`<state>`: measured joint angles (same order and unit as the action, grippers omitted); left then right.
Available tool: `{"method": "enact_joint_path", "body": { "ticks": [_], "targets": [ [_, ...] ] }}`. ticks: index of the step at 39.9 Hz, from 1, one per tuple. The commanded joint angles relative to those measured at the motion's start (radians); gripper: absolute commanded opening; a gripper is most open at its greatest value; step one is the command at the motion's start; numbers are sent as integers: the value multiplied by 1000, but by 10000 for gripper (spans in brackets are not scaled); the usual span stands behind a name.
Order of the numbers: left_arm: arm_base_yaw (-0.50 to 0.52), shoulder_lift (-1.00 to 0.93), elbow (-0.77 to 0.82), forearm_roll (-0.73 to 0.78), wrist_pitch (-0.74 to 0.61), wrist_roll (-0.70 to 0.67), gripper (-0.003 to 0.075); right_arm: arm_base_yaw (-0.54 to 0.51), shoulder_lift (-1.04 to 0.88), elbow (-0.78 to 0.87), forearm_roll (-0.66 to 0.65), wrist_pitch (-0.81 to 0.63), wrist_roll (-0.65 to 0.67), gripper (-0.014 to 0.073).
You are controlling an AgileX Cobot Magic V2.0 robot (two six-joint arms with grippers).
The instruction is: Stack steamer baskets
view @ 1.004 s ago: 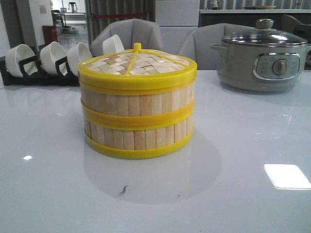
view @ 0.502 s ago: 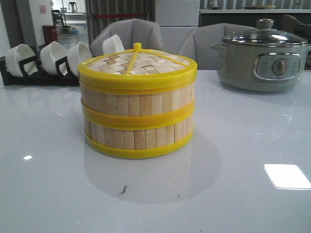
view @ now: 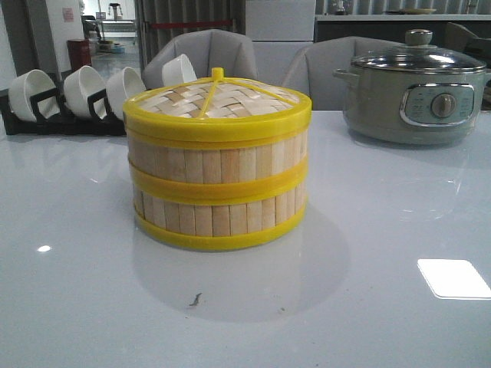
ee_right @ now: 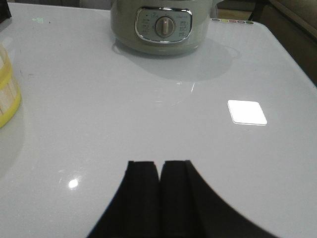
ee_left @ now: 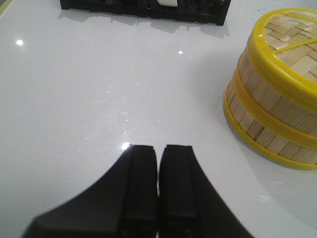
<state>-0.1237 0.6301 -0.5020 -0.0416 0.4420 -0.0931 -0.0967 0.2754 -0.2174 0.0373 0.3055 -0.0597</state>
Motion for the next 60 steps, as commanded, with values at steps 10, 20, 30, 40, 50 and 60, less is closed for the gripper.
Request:
{"method": "enact_joint_path", "body": {
  "ticks": [10, 20, 30, 40, 50, 60],
  "targets": [
    [-7, -4, -28, -4, -78, -5, 94, -5, 8, -30, -6, -88, -2, 48],
    [-7, -6, -28, -4, -78, -5, 94, -5, 8, -30, -6, -88, -2, 48],
    [-5, -93, -20, 76, -177, 1, 94, -5, 8, -30, -6, -88, -2, 48],
    [-5, -312, 127, 70, -316, -1, 94, -5, 8, -30, -6, -88, -2, 48],
    [-5, -518, 325, 70, -322, -1, 94, -5, 8, -30, -6, -88, -2, 48],
    [-5, -626, 489, 59, -442, -1, 94, -5, 8, -30, -6, -88, -2, 48]
  ]
}}
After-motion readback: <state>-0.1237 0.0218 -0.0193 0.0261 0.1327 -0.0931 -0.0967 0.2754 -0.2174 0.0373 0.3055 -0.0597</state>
